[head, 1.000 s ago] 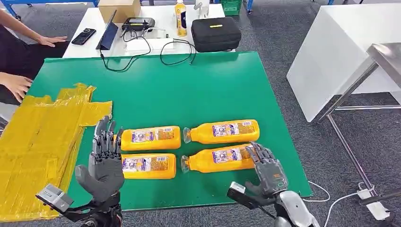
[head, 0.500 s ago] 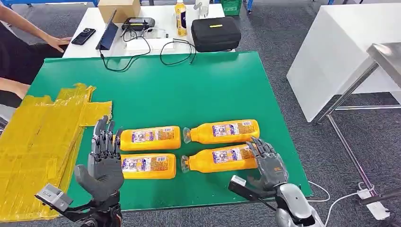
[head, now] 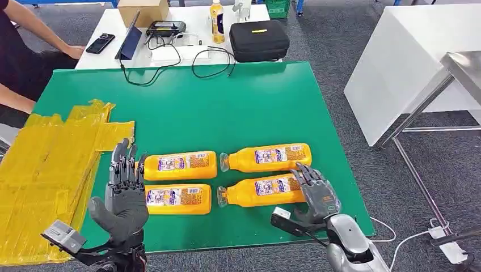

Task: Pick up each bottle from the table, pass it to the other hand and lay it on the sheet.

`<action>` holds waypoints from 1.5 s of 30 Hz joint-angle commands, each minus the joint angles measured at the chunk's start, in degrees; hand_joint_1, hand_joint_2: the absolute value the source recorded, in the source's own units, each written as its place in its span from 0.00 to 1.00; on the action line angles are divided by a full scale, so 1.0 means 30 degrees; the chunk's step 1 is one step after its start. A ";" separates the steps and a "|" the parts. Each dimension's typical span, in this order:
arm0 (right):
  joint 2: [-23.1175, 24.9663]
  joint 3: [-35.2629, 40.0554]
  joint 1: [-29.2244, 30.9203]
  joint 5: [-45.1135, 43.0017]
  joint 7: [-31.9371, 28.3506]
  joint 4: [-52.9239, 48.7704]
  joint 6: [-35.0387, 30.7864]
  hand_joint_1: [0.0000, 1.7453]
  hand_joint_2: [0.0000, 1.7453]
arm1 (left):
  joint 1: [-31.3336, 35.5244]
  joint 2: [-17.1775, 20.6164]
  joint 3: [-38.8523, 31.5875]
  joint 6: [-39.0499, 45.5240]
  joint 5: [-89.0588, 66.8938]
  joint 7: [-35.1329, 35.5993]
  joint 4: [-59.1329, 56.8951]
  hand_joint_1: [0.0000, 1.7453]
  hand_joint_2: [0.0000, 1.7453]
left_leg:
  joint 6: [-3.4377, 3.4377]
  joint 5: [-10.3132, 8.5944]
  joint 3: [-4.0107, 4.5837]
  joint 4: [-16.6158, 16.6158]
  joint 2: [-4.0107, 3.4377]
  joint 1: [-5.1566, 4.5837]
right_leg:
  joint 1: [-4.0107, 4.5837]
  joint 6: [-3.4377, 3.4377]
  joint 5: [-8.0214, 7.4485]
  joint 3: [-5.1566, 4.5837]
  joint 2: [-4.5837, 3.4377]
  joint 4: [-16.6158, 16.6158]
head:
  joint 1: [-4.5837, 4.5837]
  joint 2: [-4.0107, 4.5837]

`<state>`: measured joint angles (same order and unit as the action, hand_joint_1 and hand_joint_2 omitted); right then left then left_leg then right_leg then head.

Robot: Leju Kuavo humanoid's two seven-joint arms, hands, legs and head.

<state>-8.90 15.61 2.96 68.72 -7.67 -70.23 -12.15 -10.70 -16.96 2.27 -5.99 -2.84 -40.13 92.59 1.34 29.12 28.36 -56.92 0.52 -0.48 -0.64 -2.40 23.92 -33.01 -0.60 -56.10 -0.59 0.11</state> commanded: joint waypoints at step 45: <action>0.0985 -0.0773 -0.1929 -0.6700 -0.1221 -0.3664 0.0711 1.00 1.00 | -0.0395 -0.1013 -0.2275 0.0300 0.0953 0.0043 -0.1003 0.00 0.00 | -0.0039 0.0017 -0.0280 0.0049 -0.0001 0.0006 | 0.0018 0.0038 0.0014 0.0254 0.0013 0.0044 | 0.0007 0.0000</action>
<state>-13.46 19.01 5.28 52.82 -10.51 -66.52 -7.05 -10.97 -18.30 0.09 -6.05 -1.16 -40.13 92.06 1.36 29.17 27.66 -56.91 0.58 -0.48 -0.63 -2.41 23.93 -32.27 -0.58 -56.05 -0.57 0.11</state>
